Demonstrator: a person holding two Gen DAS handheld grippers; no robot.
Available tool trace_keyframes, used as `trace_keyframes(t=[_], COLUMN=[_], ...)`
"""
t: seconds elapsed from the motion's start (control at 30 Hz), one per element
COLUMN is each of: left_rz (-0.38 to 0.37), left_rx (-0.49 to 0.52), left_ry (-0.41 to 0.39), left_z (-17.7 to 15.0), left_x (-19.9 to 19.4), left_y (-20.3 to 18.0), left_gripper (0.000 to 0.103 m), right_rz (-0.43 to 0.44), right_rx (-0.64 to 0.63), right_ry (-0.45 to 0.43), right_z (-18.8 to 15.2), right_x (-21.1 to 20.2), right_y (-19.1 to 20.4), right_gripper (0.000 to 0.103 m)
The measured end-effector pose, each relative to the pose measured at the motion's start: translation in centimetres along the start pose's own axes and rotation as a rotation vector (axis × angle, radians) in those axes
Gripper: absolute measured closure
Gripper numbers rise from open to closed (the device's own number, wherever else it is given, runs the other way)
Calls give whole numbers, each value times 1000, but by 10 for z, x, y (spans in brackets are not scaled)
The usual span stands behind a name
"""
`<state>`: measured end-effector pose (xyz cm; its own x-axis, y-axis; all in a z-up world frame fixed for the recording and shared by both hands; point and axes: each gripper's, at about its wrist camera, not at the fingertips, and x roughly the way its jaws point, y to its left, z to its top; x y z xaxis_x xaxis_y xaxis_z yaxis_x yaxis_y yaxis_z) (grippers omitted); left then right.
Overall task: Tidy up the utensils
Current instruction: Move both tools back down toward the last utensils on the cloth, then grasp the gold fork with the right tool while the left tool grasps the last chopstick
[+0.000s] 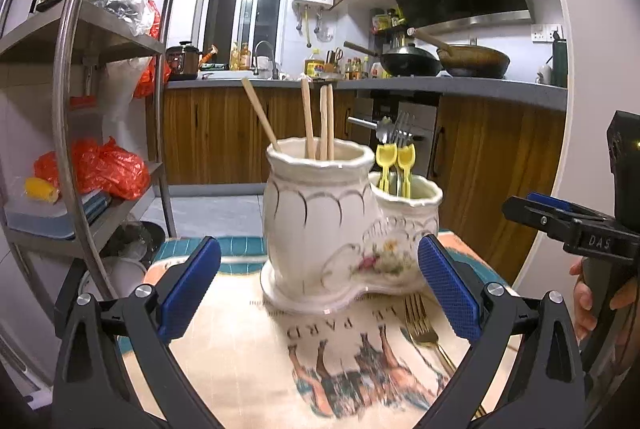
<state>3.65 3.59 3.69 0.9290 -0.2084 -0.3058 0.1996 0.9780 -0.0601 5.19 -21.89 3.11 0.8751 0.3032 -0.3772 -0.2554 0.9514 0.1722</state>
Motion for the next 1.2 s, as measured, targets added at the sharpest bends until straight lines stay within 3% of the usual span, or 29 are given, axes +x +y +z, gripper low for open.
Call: trace_keyframes(t=[0.2, 0.33, 0.6, 0.97, 1.13, 1.2], left_rz=[-10, -12, -12, 12, -1, -1], left_rx=[-27, -3, 18, 5, -11, -16], left_ry=[51, 89, 140, 118, 107, 109], left_z=[-16, -27, -38, -35, -33, -32], left_x=[-9, -12, -15, -14, -16, -15], left_y=[0, -7, -8, 7, 11, 13], left_gripper=[6, 6, 6, 6, 6, 6], right_rz=[-12, -15, 47, 104, 75, 70], right_rx=[-12, -42, -83, -187, -224, -229], right_ry=[60, 151, 301, 425, 481, 500], right_z=[-14, -26, -50, -68, -76, -79], right_x=[-5, 1, 7, 17, 30, 35], right_y=[-2, -2, 19, 71, 85, 88], right_gripper=[6, 6, 6, 8, 36, 52])
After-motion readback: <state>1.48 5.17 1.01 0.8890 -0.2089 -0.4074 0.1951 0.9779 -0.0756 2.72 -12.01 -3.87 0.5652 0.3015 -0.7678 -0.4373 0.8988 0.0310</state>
